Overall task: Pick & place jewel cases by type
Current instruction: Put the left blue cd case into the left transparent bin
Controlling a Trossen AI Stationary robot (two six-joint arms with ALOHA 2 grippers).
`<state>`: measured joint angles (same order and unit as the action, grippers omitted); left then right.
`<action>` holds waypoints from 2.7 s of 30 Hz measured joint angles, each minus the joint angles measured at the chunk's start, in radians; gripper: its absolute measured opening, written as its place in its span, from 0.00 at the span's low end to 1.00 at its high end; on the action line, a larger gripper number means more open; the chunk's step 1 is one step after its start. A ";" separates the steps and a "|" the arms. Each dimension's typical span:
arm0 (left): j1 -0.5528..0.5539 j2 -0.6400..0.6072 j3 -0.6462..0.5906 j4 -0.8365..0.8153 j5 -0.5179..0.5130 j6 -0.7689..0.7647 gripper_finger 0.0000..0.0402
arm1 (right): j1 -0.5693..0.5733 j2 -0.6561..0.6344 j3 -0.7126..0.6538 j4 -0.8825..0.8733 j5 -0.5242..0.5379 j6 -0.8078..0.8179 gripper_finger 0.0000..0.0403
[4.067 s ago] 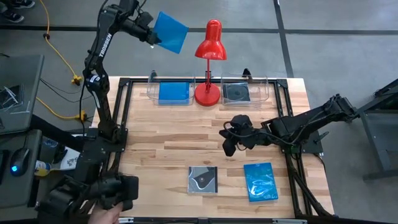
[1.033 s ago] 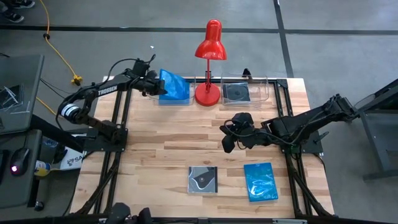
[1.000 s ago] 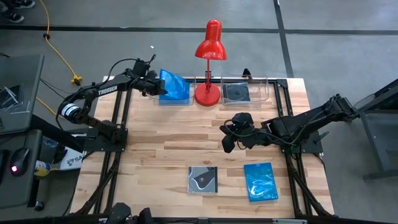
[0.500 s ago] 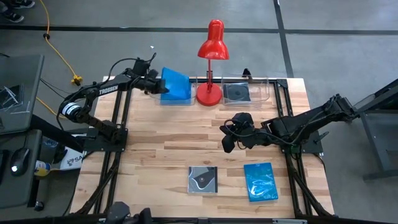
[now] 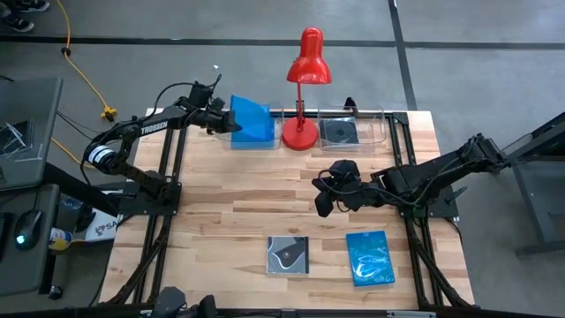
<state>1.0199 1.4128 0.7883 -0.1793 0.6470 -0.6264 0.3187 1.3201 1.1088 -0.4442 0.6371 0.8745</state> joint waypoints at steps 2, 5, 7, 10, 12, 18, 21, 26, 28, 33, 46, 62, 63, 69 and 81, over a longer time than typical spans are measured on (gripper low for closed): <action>0.001 0.000 0.000 -0.048 -0.021 0.025 0.05 | 0.000 0.000 0.000 0.000 0.001 0.000 0.03; 0.001 0.000 0.000 -0.095 -0.044 0.063 0.05 | 0.000 0.000 0.000 0.000 0.001 -0.001 0.03; 0.001 -0.001 0.002 -0.098 -0.047 0.080 0.05 | 0.000 0.000 0.000 -0.001 0.002 -0.002 0.03; 0.001 -0.001 0.002 -0.081 -0.033 0.096 0.05 | 0.000 0.000 0.000 -0.004 0.002 -0.002 0.03; 0.001 -0.001 0.002 -0.058 -0.026 0.096 0.05 | 0.000 0.000 0.000 -0.005 0.002 -0.002 0.03; 0.001 -0.001 0.002 -0.055 -0.016 0.128 0.14 | 0.000 0.000 0.000 -0.007 0.003 -0.001 0.03; 0.000 -0.001 0.002 -0.055 -0.001 0.158 0.26 | 0.000 0.000 0.000 -0.007 0.003 0.000 0.03; 0.000 -0.001 0.002 -0.052 0.017 0.184 0.48 | 0.000 0.000 0.000 -0.008 0.006 0.000 0.03; 0.000 -0.001 0.002 -0.052 0.020 0.185 0.55 | 0.000 0.000 0.000 -0.007 0.011 0.000 0.03; -0.001 -0.001 0.002 -0.052 0.028 0.189 0.67 | 0.000 0.000 0.000 -0.007 0.017 0.000 0.03; -0.028 -0.002 0.002 -0.056 0.025 0.316 0.77 | 0.000 0.000 0.000 -0.007 0.015 0.000 0.03; -0.053 -0.013 0.000 -0.058 -0.053 0.413 0.78 | 0.000 0.001 0.000 -0.008 0.010 0.006 0.03; -0.056 -0.013 0.000 -0.059 -0.064 0.415 0.78 | 0.000 0.001 0.000 -0.008 0.010 0.009 0.03; -0.083 -0.018 0.000 -0.059 -0.161 0.440 0.78 | 0.000 0.001 0.000 -0.015 0.010 0.011 0.03; -0.159 -0.019 0.125 -0.195 -0.322 0.541 0.78 | 0.000 0.001 0.000 -0.026 0.013 0.011 0.03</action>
<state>0.8605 1.3941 0.9131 -0.3747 0.3247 -0.0854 0.3187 1.3209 1.1088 -0.4702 0.6498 0.8860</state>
